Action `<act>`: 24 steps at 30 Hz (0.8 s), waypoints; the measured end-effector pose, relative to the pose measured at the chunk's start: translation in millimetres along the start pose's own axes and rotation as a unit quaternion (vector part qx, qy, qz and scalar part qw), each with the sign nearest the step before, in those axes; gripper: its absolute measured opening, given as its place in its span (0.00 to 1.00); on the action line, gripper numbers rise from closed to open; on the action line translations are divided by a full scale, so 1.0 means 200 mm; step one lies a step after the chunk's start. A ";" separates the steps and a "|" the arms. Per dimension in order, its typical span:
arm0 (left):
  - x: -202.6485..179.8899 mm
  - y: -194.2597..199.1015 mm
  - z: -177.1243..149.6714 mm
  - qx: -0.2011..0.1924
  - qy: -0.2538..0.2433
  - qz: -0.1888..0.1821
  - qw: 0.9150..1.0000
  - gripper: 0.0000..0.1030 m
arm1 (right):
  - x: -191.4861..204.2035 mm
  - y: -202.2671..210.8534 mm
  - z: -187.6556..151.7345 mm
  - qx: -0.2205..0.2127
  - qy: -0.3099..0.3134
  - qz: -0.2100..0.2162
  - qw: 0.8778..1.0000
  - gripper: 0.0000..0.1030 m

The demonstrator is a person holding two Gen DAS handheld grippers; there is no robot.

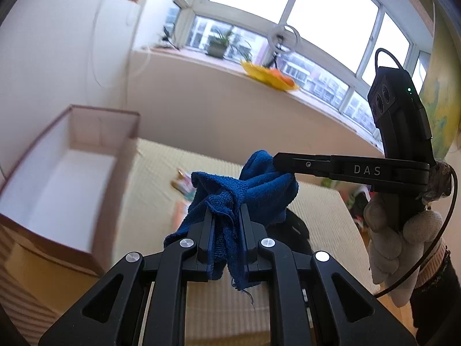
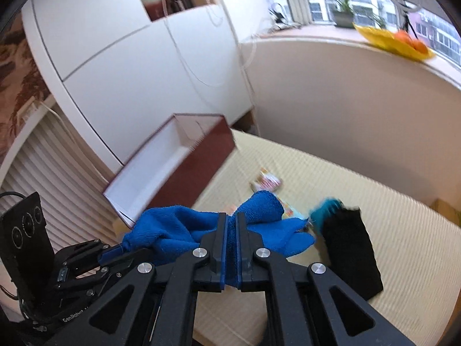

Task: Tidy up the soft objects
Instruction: 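Carry the blue towel into the brown shoebox and open both tools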

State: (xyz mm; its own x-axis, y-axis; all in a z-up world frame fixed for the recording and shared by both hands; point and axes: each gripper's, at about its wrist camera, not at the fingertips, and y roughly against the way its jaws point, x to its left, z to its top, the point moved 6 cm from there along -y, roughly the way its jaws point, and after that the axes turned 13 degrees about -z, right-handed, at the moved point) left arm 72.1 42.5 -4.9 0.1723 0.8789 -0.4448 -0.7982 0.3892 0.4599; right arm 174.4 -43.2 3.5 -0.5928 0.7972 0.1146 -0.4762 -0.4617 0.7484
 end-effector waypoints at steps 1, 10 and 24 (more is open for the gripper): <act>0.02 0.03 0.02 -0.006 -0.002 0.005 1.000 0.12 | 0.05 0.00 0.04 -0.005 0.005 0.006 1.000 0.04; 0.30 0.31 0.23 -0.077 -0.004 0.083 0.994 0.12 | 0.57 -0.09 0.37 -0.042 0.062 0.067 0.995 0.04; 0.84 0.31 0.17 -0.062 0.064 0.178 0.980 0.12 | 0.95 -0.64 0.41 0.029 0.096 0.079 0.992 0.04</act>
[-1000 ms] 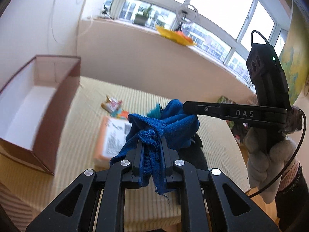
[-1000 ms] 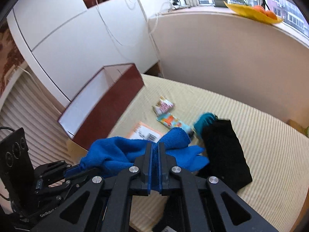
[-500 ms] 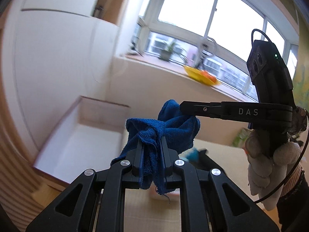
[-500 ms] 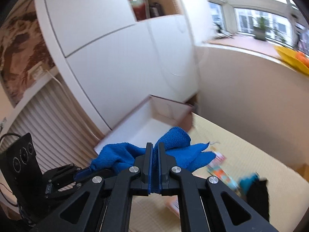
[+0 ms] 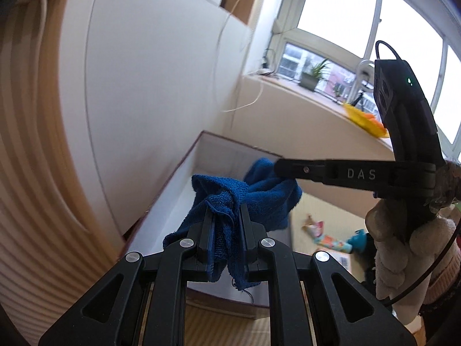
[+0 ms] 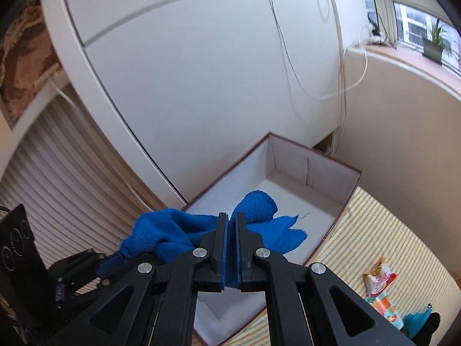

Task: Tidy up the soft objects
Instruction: 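Carry the blue towel into the brown shoebox and open both tools, then move both tools back over the black knit glove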

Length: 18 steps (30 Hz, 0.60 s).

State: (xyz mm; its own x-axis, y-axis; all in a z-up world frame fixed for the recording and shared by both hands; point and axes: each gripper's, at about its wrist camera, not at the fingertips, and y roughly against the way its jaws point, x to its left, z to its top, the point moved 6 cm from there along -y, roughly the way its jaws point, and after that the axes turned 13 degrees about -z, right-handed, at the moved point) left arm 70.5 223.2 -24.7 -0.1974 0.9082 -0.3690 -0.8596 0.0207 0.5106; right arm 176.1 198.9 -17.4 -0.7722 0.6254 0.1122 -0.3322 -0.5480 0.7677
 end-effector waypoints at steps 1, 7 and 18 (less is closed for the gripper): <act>0.01 0.00 0.00 0.004 0.001 0.001 1.000 0.12 | 0.01 -0.02 -0.01 0.005 -0.001 0.001 1.000 0.06; 0.04 -0.03 -0.06 0.029 -0.013 0.026 0.999 0.71 | -0.06 -0.02 -0.04 -0.010 -0.009 -0.022 1.000 0.71; -0.09 0.03 -0.11 0.027 -0.015 0.010 0.999 0.73 | -0.27 0.22 -0.23 -0.034 -0.018 -0.067 0.997 0.71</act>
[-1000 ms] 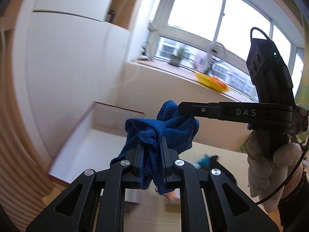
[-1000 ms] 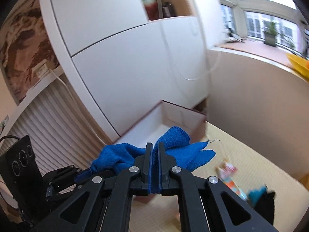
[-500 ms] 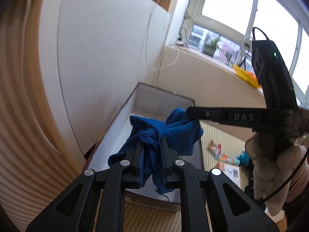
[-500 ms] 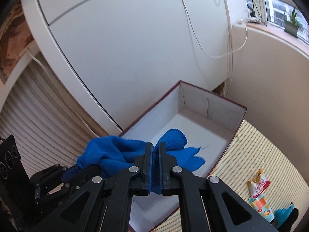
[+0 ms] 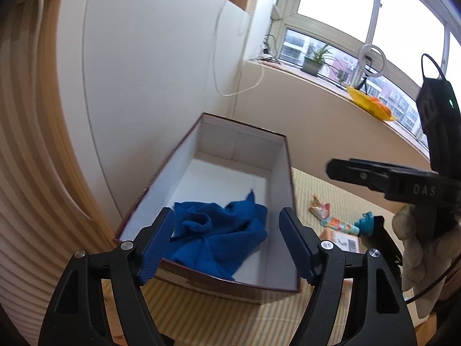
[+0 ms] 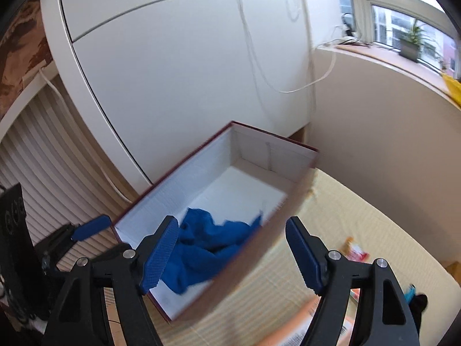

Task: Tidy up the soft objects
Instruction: 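Move both tools back over the black knit glove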

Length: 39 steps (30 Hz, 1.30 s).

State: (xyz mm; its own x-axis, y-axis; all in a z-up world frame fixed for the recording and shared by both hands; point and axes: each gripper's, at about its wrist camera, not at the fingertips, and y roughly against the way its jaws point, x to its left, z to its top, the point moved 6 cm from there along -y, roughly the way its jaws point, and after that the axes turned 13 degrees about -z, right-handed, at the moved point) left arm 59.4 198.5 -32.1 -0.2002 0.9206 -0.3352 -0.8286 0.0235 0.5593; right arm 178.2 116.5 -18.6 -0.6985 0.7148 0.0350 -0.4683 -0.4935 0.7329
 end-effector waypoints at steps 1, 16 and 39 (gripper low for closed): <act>-0.01 0.00 0.00 0.001 -0.002 -0.001 1.000 0.72 | -0.04 0.03 -0.03 -0.004 -0.009 -0.008 1.000 0.71; -0.62 -0.18 -0.29 0.084 -0.068 -0.108 0.988 0.73 | -0.74 0.39 -0.73 0.039 -0.109 -0.165 0.980 0.71; -1.14 -0.41 -0.76 0.241 -0.096 -0.221 0.940 0.73 | -1.18 0.60 -1.30 0.099 -0.227 -0.128 0.960 0.71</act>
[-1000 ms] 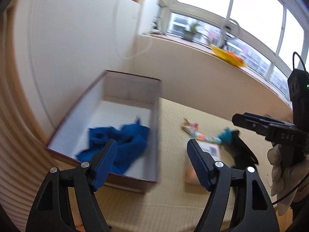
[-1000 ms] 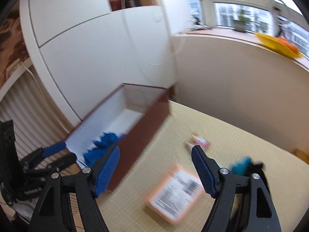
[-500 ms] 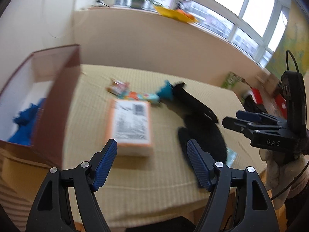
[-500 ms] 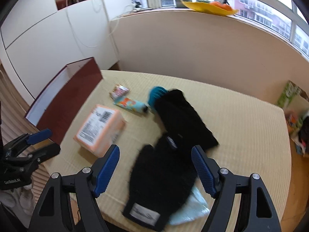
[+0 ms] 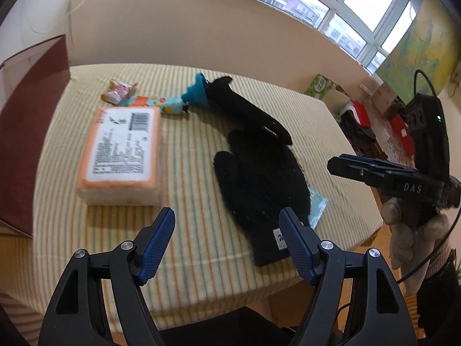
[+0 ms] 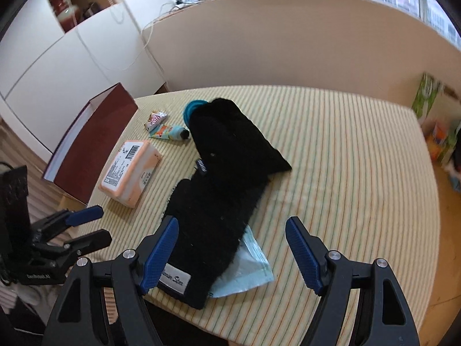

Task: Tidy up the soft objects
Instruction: 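Move both tools back over the black knit glove, then close both tools on the cuff of the black glove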

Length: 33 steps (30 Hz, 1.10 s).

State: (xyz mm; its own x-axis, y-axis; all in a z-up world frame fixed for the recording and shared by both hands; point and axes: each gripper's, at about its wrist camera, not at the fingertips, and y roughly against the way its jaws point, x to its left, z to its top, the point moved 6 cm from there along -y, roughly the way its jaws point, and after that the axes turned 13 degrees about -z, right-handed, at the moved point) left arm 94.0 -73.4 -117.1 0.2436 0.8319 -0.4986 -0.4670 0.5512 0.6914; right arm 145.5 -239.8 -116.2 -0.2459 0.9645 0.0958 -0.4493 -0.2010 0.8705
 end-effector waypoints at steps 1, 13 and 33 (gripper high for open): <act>0.00 -0.01 0.00 0.004 0.002 -0.003 1.000 0.73 | -0.01 -0.01 -0.01 0.006 -0.007 0.008 1.000 0.71; -0.04 -0.21 -0.08 0.056 0.026 -0.040 0.997 0.73 | -0.02 -0.12 -0.04 0.042 -0.042 0.081 0.995 0.71; -0.11 -0.33 -0.12 0.076 0.023 -0.069 0.994 0.70 | 0.18 -0.28 -0.08 0.067 0.028 0.055 0.996 0.50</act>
State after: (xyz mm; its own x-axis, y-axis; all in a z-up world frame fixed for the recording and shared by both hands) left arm 98.8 -129.6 -165.1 0.2558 0.7459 -0.6150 -0.2965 0.6661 0.6844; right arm 147.6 -196.5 -169.1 -0.3365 0.9260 0.1711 -0.2985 -0.2772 0.9133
